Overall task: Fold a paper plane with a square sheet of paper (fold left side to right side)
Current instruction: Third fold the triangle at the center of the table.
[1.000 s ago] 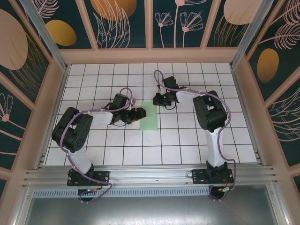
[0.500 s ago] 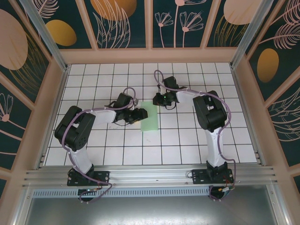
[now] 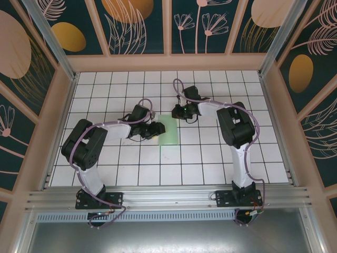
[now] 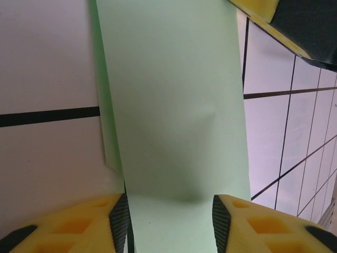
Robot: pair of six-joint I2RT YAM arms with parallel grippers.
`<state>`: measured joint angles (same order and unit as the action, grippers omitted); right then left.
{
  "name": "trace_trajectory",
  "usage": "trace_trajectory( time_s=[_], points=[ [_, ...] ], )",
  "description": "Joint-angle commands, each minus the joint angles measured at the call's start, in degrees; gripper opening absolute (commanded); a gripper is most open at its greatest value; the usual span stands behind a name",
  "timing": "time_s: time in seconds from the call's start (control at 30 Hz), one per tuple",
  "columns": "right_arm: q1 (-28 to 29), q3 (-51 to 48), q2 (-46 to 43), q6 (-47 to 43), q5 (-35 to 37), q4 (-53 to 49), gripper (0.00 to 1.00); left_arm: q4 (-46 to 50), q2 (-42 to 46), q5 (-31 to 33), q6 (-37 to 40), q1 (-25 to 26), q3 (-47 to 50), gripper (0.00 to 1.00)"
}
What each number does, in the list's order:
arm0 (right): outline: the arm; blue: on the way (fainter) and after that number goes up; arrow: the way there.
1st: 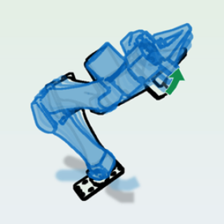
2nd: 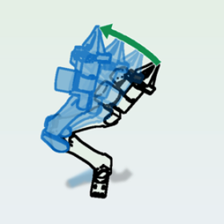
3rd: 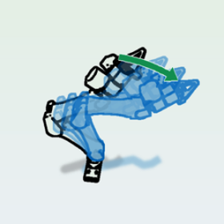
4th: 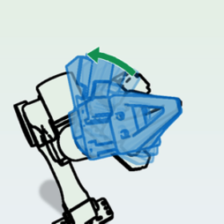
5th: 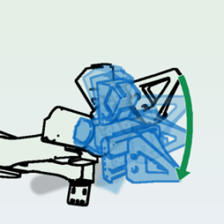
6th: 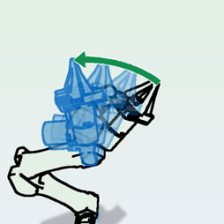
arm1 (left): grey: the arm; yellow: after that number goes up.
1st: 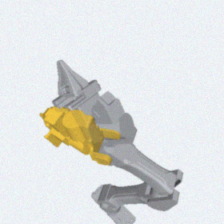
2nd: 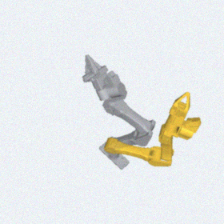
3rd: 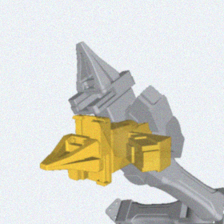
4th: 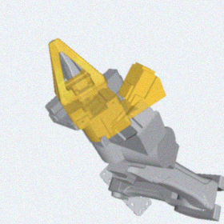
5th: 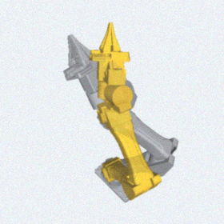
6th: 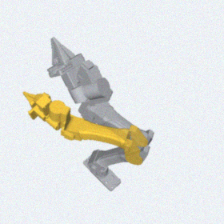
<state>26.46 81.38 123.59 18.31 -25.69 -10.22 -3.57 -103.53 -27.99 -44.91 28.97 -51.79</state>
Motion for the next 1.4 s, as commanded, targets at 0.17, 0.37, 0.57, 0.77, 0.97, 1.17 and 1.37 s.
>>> trace_trajectory(
  time_s=[0.17, 0.37, 0.57, 0.77, 0.97, 1.17, 1.37],
  points=[
    [-0.15, -1.27, 2.18, -0.79, 0.55, -1.67, 0.16, -2.39, 4.6, 1.53, -2.92, 0.31, 2.09, 0.48],
    [-0.13, -1.44, 2.17, -0.75, 0.47, -1.47, 0.16, -7.06, 4.99, 0.12, -6.91, 0.26, 5.89, 0.53],
    [-0.16, -1.49, 2.01, -0.64, 0.29, -1.38, 0.16, -16.39, 8.08, -1.09, -14.34, 0.32, 11.29, 0.54],
    [-0.13, -1.74, 1.9, -0.6, 0.2, -1.19, 0.16, -22.85, 8.59, -1.16, -19.43, 0.25, 14.22, 0.54],
    [-0.09, -1.84, 1.77, -0.57, 0.18, -1.12, 0.16, -9.23, 9.03, 6.15, -12.52, 0.29, 9.32, 0.57],
    [-0.04, -1.81, 1.84, -0.56, 0.42, -1.17, 0.16, -3.74, 5.72, 7.02, -9.3, 0.32, 4.93, 0.59],
    [0.03, -1.57, 1.94, -0.79, 0.47, -1.43, 0.16, -2.58, 1.13, 5.41, -8.51, 0.83, 2.46, 0.59]
  ],
)
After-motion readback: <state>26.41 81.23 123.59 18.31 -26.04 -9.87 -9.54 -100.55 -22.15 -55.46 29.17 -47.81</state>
